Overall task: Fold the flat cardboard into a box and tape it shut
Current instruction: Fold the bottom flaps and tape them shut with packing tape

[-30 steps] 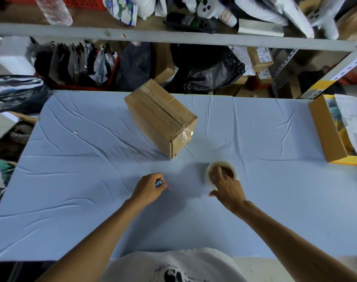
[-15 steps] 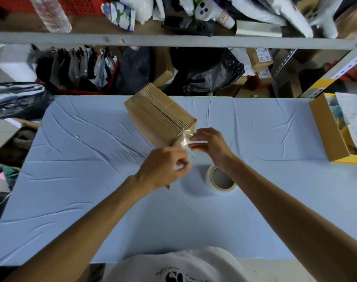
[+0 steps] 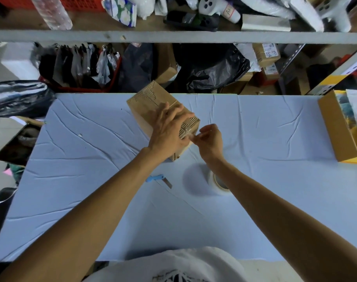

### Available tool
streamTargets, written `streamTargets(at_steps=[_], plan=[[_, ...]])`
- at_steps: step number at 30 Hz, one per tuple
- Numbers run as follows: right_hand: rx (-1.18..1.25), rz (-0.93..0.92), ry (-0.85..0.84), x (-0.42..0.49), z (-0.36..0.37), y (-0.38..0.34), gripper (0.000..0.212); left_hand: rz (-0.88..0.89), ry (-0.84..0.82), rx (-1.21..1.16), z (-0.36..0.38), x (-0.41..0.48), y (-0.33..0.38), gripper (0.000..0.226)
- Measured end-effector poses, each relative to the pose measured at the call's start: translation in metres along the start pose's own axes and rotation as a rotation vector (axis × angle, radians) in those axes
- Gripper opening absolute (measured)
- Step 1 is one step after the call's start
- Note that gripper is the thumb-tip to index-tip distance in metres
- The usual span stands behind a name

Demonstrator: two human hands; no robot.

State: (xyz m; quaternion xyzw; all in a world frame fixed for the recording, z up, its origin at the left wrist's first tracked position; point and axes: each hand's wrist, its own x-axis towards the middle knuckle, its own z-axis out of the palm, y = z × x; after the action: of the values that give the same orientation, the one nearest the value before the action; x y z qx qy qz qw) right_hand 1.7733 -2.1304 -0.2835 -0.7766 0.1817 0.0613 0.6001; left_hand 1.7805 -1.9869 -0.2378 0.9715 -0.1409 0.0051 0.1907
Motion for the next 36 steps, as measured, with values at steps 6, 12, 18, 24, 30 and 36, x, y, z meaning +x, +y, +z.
streamTargets(at_steps=[6,12,18,24,30,36], plan=[[-0.233,-0.098,-0.085,0.004,-0.003,-0.002,0.054,-0.001,-0.048,0.121,0.001,-0.001,0.004,0.067],[-0.146,-0.187,-0.242,0.011,-0.021,-0.006,0.032,0.044,-0.206,0.308,-0.008,0.001,0.007,0.103],[-0.12,-0.065,-0.212,0.009,-0.016,-0.017,0.043,0.193,-0.297,0.345,-0.046,0.012,-0.024,0.126],[0.017,-0.082,-0.078,-0.018,-0.001,-0.037,0.022,0.194,-0.311,0.228,-0.04,0.021,-0.028,0.113],[-0.167,-0.117,-0.043,-0.033,0.003,-0.05,0.017,0.048,-0.399,0.22,-0.037,0.011,-0.029,0.125],[-0.134,-0.168,-0.123,-0.035,-0.003,-0.045,0.017,0.084,-0.376,0.217,-0.045,0.008,-0.044,0.124]])
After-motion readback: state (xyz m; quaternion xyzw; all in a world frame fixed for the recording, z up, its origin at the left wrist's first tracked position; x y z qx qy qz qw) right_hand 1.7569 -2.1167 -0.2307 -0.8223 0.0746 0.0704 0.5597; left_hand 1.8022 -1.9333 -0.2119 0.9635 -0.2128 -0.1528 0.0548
